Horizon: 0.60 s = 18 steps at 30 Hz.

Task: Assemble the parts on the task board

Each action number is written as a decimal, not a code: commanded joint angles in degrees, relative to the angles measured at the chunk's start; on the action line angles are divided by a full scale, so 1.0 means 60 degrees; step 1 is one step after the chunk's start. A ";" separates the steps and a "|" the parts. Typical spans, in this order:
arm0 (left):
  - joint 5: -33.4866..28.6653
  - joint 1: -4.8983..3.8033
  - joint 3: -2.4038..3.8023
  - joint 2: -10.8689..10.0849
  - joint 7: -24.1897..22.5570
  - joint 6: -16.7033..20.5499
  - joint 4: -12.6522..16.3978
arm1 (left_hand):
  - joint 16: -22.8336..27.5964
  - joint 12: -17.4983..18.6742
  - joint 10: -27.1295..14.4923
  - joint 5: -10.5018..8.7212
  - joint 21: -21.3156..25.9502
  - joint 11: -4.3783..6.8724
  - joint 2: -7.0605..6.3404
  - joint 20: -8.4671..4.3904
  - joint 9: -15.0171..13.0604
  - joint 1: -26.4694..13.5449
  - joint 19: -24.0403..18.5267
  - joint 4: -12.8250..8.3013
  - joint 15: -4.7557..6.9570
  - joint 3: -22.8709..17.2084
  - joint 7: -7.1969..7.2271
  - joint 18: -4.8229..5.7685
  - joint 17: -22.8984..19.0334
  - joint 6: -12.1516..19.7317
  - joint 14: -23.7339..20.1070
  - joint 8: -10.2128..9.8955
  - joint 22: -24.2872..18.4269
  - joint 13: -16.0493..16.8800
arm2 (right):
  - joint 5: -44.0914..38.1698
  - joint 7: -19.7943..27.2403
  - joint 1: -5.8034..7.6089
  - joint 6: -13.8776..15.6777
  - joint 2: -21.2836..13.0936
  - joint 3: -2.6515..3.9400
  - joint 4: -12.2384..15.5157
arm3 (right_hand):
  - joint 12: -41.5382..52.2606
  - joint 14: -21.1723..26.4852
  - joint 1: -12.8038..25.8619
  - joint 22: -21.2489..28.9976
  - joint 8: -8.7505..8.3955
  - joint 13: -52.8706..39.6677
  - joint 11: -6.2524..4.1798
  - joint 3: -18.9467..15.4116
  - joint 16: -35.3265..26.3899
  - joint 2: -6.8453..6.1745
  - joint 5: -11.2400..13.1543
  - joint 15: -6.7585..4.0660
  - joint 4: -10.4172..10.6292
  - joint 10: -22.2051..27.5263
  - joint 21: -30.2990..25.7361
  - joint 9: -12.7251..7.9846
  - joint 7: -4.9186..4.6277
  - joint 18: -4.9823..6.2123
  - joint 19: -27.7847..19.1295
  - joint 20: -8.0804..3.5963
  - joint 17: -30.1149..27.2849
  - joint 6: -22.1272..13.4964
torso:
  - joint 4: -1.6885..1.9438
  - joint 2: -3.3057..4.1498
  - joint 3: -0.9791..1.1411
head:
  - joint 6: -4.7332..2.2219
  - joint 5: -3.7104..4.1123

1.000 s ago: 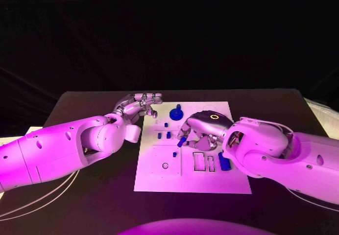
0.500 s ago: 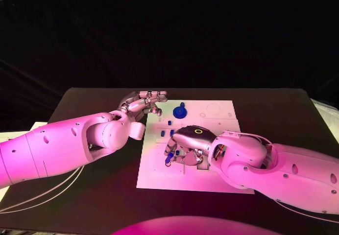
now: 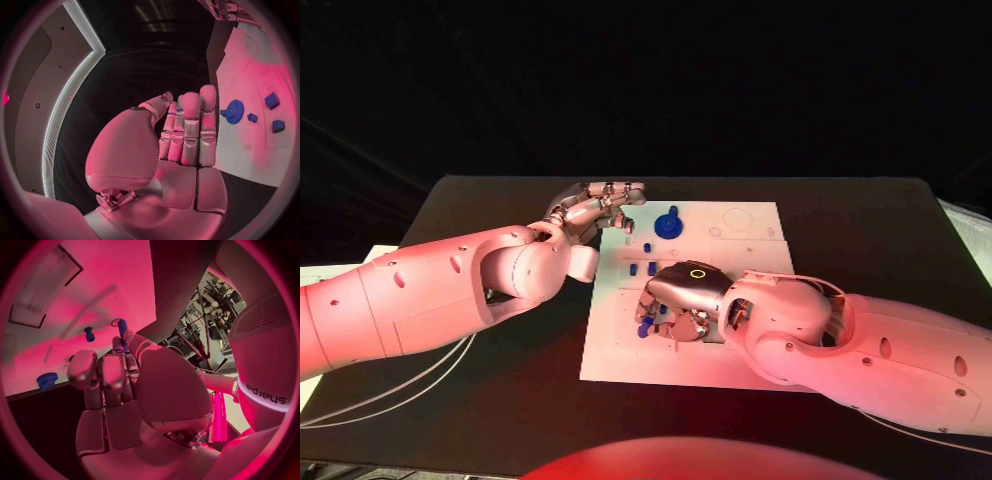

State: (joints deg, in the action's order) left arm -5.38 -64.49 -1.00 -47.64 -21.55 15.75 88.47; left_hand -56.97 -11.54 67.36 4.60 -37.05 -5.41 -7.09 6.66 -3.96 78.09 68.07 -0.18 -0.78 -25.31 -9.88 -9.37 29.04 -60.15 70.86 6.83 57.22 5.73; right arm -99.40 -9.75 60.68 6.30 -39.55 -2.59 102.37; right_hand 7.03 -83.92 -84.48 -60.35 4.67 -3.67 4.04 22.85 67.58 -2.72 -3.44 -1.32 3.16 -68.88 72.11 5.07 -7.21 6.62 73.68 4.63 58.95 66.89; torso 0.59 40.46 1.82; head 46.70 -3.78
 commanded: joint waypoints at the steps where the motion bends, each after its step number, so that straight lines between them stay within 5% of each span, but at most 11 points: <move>1: -0.0021 -0.0001 0.0006 0.0021 -0.0041 -0.0192 0.0009 | 0.0054 -0.0014 -0.0074 0.0019 0.0060 0.0016 0.0036 -0.0032 0.0011 0.0068 -0.0004 0.0000 0.0031 0.0076 0.0014 -0.0129 -0.0010 0.0059 -0.0043 0.0037 -0.0010 0.0012 | -0.0521 -0.0230 -0.0014 -0.0343 0.0024 -0.0004 -0.0043 | 0.0005 -0.0248 -0.0045 0.0010 0.0049 -0.0008 -0.0052 0.0061 0.0038 -0.0004 -0.0049 0.0053 0.0026 -0.0100 0.0015 0.0021 -0.0036 -0.0055 -0.0029 0.0061 -0.0002 0.0011 | 0.0001 -0.0008 0.0000 | 0.0025 0.0014; 18: -0.0021 -0.0001 0.0006 0.0020 -0.0040 -0.0186 0.0004 | 0.0054 -0.0014 -0.0074 0.0019 0.0060 0.0016 0.0036 -0.0032 0.0011 0.0068 -0.0004 0.0000 0.0031 0.0076 0.0014 -0.0129 -0.0010 0.0059 -0.0043 0.0037 -0.0010 0.0012 | -0.0895 -0.0678 -0.0018 -0.0808 0.0170 -0.0032 -0.0125 | -0.0017 -0.0247 0.0034 -0.0015 0.0047 -0.0014 -0.0057 0.0097 0.0053 -0.0008 -0.0038 0.0057 0.0030 -0.0131 0.0033 0.0029 -0.0025 -0.0057 -0.0026 0.0070 0.0006 0.0027 | -0.0006 -0.0004 0.0000 | 0.0023 0.0037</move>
State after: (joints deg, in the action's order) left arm -5.38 -64.49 -1.00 -47.63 -21.53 15.69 88.40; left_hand -56.97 -11.54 67.35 4.59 -37.05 -5.41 -7.09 6.66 -3.96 78.10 68.07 -0.18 -0.79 -25.31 -9.88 -9.36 29.04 -60.15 70.86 6.83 57.23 5.72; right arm -103.08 -12.17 60.64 4.54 -38.63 -2.67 101.90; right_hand 6.73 -83.92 -84.70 -60.41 4.79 -3.66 4.04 23.11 67.58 -2.98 -3.39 -1.32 3.42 -68.88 72.11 5.18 -7.44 6.62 73.68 4.63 58.95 66.61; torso 0.56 40.42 1.84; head 46.81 -3.57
